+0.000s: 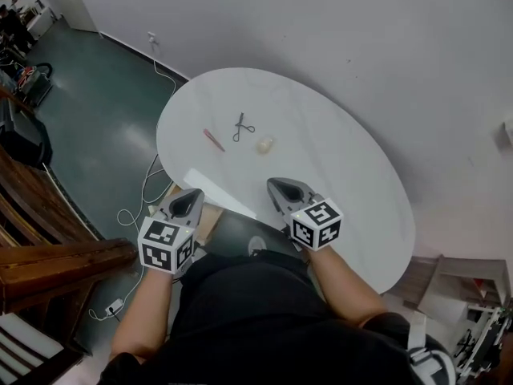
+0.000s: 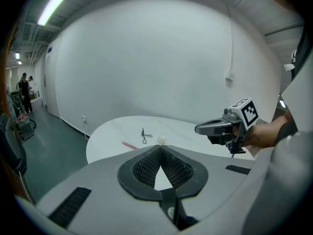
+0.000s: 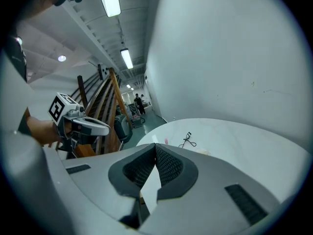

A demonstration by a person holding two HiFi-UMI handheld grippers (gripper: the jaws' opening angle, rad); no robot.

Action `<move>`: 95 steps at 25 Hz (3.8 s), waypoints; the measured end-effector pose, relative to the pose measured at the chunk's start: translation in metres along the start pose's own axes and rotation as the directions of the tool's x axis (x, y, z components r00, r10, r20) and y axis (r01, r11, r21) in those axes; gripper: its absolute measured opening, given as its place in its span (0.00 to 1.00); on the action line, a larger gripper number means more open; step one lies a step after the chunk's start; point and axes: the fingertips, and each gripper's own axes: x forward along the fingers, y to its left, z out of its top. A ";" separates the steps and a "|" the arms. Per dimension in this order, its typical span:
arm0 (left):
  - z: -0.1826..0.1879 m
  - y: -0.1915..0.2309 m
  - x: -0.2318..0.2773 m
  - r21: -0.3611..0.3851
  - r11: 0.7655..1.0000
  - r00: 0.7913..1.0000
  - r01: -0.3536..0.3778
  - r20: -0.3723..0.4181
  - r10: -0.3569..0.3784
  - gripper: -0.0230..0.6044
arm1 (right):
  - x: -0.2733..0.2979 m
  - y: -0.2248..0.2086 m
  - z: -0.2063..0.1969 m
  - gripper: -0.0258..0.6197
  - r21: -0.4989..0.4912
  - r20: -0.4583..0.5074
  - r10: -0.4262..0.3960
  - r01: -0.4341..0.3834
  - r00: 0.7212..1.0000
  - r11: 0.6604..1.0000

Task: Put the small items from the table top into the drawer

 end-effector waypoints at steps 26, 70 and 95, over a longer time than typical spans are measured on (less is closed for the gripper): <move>-0.047 0.063 -0.045 -0.128 0.976 0.984 -0.177 -0.042 0.173 0.06 | 0.148 -0.132 -0.064 0.24 -0.387 -0.363 -0.274 0.123 0.890 0.914; -0.069 0.080 -0.078 -0.093 0.993 0.997 -0.074 -0.034 0.071 0.06 | 0.115 0.040 -0.060 0.17 -0.319 -0.319 -0.119 0.012 0.940 0.948; -0.153 0.134 -0.124 -0.224 0.956 0.979 -0.189 -0.114 0.167 0.06 | 0.230 0.202 -0.226 0.17 -0.334 -0.647 0.154 -0.459 0.747 0.824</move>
